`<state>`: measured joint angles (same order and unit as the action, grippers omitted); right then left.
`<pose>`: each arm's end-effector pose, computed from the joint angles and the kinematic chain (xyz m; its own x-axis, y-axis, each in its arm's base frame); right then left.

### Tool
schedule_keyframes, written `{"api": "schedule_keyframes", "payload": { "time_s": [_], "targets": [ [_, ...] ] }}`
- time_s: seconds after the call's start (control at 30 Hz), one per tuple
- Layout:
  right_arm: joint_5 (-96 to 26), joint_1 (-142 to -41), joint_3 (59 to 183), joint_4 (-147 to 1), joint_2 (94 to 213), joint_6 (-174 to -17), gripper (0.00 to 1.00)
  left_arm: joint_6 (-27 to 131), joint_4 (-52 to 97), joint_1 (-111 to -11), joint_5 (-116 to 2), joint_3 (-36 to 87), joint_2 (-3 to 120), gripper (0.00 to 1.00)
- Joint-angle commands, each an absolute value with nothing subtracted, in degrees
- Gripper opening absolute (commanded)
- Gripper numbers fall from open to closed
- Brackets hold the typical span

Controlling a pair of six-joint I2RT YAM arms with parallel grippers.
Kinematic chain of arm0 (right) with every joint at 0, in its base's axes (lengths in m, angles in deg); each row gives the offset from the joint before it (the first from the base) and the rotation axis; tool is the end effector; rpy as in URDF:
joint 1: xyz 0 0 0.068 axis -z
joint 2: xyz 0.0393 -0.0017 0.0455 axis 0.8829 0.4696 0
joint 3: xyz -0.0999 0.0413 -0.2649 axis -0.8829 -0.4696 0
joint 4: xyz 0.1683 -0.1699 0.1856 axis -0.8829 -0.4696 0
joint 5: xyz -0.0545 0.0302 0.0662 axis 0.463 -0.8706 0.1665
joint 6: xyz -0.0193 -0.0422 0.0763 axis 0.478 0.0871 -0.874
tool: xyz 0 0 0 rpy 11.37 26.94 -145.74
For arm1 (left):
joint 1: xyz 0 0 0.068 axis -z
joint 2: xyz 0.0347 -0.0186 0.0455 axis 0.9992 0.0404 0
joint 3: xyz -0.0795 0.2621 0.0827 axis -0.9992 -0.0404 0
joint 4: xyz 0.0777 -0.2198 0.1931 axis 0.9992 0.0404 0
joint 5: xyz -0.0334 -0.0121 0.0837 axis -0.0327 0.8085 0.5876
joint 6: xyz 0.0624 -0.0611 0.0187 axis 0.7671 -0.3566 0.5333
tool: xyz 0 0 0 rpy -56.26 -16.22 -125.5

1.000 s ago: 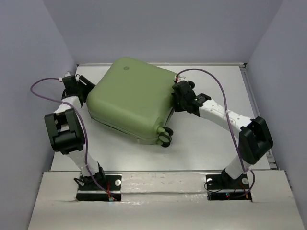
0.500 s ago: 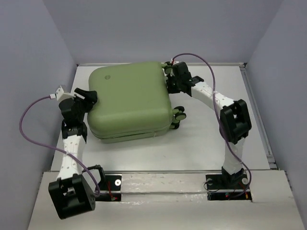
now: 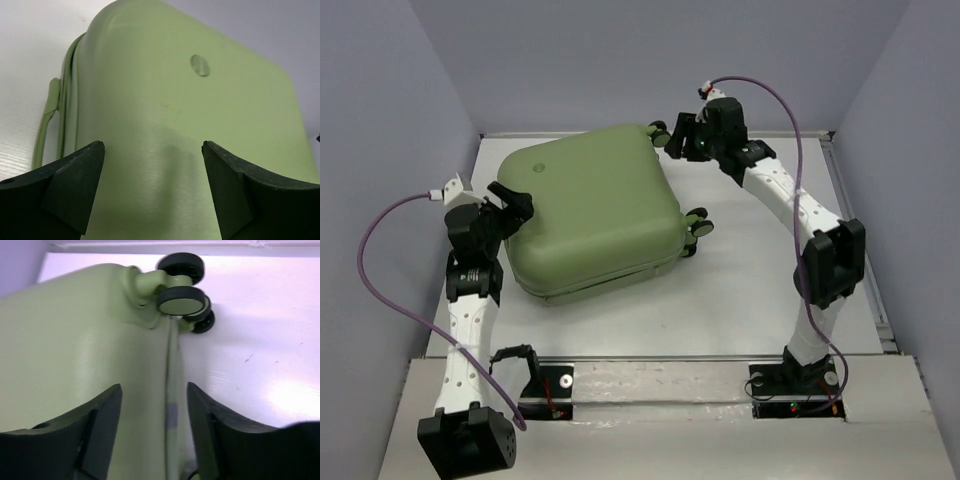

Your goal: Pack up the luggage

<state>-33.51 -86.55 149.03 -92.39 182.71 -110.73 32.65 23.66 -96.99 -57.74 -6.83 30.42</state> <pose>0.4935 0.2345 0.3333 -0.5620 0.1510 -0.8133 -0.3104 0.8729 0.3765 0.2774 0.0328 0.3196 -0.0985 -0.5261 -0.8447 -0.0663 0.8504 -0.5219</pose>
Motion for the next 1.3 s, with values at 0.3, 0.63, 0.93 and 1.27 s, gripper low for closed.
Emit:
{"api": "schedule_keyframes", "payload": {
  "time_s": [0.3,0.63,0.93,1.27],
  "targets": [
    [-44.0,-106.5,109.6,-84.4,141.1,-110.5,0.07,31.4,23.9,-95.9,-55.8,14.2,46.0,0.99],
    [-34.5,-111.1,95.2,-87.1,137.0,-112.0,0.07,36.7,31.1,-98.9,-54.8,34.9,73.2,0.99],
    [-24.0,-109.7,101.8,-87.5,148.7,-109.6,0.07,34.3,30.5,-105.6,-62.3,40.7,84.5,0.99],
    [-29.2,-100.5,111.6,-82.2,155.2,-107.7,0.07,30.9,25.3,-105.2,-69.1,28.8,84.4,0.94]
  ]
}}
